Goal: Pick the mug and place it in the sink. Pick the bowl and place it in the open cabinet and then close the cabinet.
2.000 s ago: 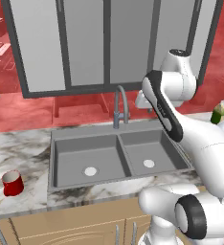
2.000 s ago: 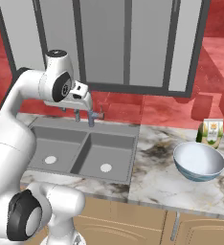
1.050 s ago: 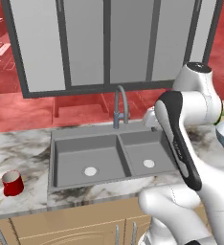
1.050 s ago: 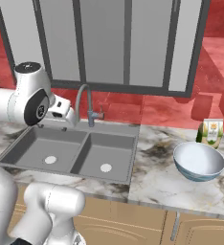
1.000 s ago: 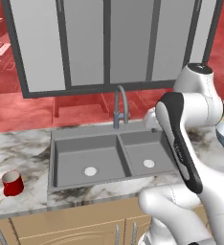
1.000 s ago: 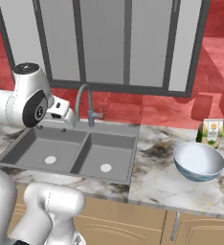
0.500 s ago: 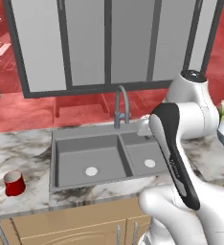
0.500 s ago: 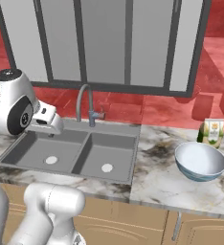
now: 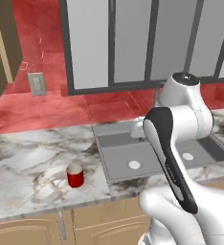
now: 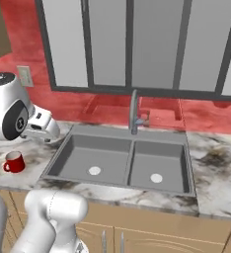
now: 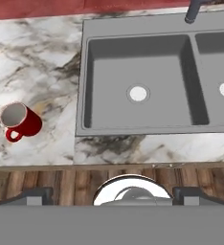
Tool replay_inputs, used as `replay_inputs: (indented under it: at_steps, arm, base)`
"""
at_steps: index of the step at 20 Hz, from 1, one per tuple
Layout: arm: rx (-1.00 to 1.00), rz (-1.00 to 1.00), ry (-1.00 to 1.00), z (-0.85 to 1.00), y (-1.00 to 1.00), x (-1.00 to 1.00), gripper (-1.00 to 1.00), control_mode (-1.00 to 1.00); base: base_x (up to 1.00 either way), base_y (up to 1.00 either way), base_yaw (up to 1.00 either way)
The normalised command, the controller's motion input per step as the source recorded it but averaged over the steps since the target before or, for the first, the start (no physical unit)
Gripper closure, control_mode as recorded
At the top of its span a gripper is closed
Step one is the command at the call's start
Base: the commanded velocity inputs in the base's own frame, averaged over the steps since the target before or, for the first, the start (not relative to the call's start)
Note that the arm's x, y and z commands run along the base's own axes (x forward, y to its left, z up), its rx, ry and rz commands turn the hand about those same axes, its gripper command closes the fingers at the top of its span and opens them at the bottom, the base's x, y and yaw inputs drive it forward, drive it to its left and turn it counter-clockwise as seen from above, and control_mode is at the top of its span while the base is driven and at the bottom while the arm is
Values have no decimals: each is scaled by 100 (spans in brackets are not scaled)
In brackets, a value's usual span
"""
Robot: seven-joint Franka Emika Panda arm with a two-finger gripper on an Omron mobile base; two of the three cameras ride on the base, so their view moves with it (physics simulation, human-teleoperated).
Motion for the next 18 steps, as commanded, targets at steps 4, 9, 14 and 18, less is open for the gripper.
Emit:
replay_inputs:
  at_steps: [4,9,14,18]
  arm:
    - [0,0,0,0,0,0,-100,100]
    - [0,0,0,0,0,0,-100,100]
    - [0,0,0,0,0,0,-100,100]
    - [0,0,0,0,0,0,-100,100]
  base:
    - [-55,26,-4]
    - [-88,2,-4]
    - [-55,26,-4]
    - [-27,43,-5]
